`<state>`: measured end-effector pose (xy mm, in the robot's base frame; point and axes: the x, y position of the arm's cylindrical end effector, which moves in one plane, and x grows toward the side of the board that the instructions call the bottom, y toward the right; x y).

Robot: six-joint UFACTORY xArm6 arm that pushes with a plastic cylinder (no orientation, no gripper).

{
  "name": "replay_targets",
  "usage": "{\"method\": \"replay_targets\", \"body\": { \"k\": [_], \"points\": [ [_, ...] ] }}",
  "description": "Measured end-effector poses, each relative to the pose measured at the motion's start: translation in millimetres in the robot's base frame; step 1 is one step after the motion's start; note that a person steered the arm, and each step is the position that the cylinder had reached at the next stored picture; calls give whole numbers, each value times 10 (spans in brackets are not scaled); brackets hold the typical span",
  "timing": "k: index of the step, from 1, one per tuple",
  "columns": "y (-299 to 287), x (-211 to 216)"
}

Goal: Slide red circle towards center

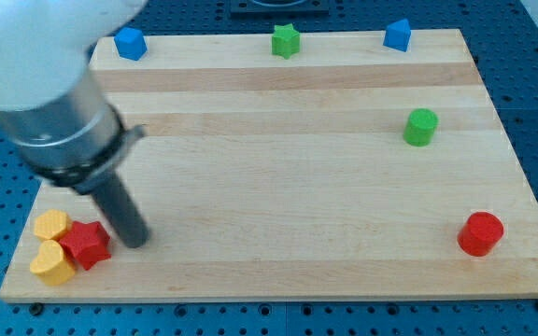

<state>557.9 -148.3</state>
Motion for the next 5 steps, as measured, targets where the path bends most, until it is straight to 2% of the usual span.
{"method": "replay_targets", "body": {
  "k": [1,3,4,5],
  "points": [
    [826,-223],
    [2862,-594],
    [3879,-657],
    [4782,-437]
  ]
}}
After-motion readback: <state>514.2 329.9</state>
